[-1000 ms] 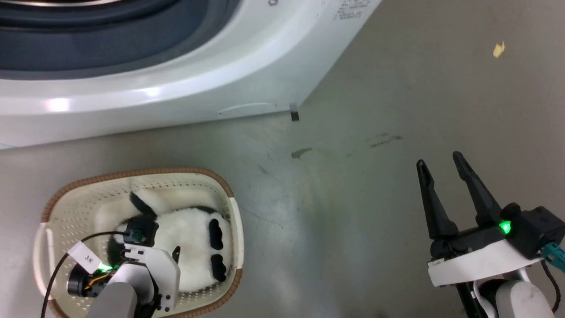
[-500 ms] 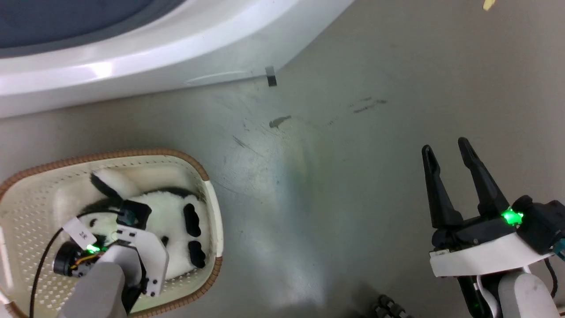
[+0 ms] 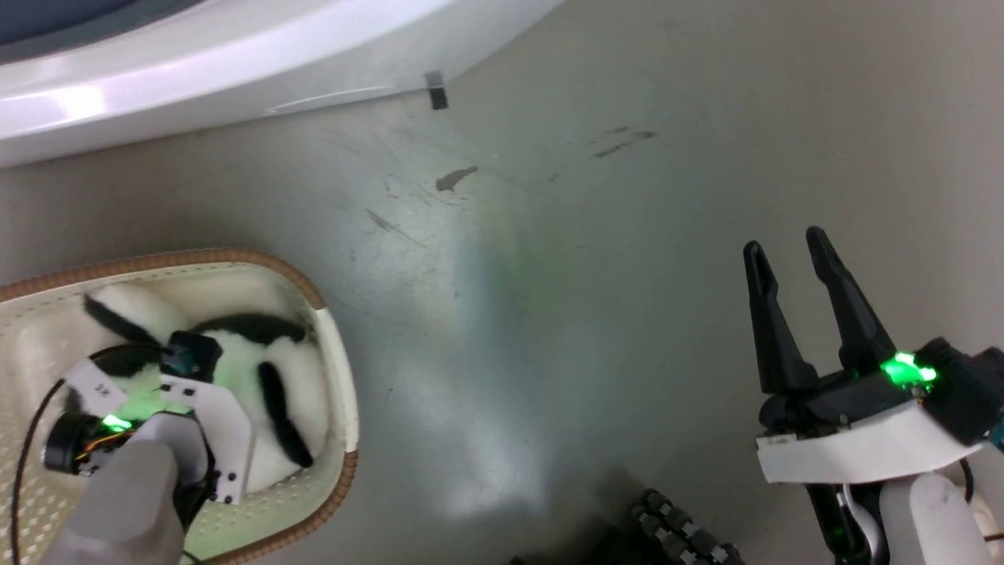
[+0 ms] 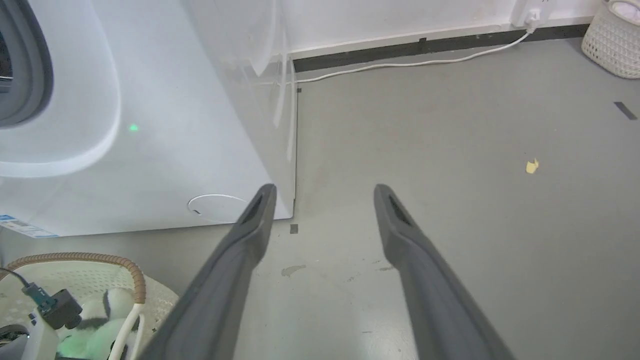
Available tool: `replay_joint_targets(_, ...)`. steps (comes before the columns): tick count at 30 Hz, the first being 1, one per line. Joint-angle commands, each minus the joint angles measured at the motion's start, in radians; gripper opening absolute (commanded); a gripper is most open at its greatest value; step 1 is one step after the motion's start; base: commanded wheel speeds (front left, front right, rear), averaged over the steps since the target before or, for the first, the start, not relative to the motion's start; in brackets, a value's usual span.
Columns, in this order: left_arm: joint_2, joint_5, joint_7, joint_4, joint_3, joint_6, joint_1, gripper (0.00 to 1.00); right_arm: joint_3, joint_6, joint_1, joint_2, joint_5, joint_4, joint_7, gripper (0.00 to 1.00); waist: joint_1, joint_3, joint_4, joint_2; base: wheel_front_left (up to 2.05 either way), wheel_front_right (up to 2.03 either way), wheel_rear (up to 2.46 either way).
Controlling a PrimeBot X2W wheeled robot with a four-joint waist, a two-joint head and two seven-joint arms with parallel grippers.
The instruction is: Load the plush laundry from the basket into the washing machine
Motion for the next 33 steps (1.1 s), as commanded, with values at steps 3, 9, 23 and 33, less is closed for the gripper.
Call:
replay_joint_targets(3,0.016,-0.027,-0.016,0.070,-0.014,0.005,-0.007,0.00,0.001,-0.001,-0.034,0.001,0.025,0.007,-0.016,1.00,0.0000,-0.002,-0.027,-0.0001,0.00,0.00,0.00)
replay_joint_targets(9,-0.025,-0.091,-0.106,0.134,-0.004,0.013,0.005,0.00,-0.019,-0.001,-0.028,0.001,0.004,0.023,-0.028,1.00,0.0000,-0.080,-0.006,-0.0001,0.00,0.00,0.00)
replay_joint_targets(23,-0.123,-0.168,-0.386,0.182,0.001,-0.011,0.097,0.00,-0.097,-0.001,0.070,0.001,-0.095,0.027,-0.038,1.00,0.0000,-0.380,0.129,-0.0001,0.00,0.00,0.00)
replay_joint_targets(33,-0.163,-0.151,-0.427,-0.009,0.019,0.016,0.227,0.00,-0.120,-0.001,0.137,0.001,-0.134,0.038,-0.038,1.00,0.0000,-0.580,0.233,-0.0001,0.00,0.00,0.00)
